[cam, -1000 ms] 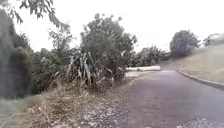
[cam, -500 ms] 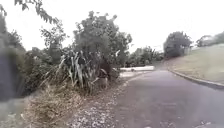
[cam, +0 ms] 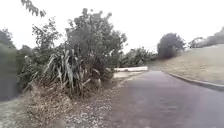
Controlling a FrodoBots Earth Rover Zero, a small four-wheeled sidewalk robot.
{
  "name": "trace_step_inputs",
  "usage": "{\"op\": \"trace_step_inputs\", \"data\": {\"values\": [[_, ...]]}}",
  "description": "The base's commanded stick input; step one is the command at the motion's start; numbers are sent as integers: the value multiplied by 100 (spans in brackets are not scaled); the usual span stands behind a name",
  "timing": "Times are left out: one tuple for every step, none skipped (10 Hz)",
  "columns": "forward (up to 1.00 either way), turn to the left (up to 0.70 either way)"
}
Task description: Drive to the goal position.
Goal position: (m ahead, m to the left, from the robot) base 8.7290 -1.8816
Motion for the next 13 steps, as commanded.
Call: {"op": "trace_step_inputs", "data": {"values": [[45, -27], [45, -27], [45, -27], [45, -27], [45, -27], [45, -27], [45, 0], [45, 0], [45, 0], [45, 0], [45, 0], [45, 0], [45, 0]]}}
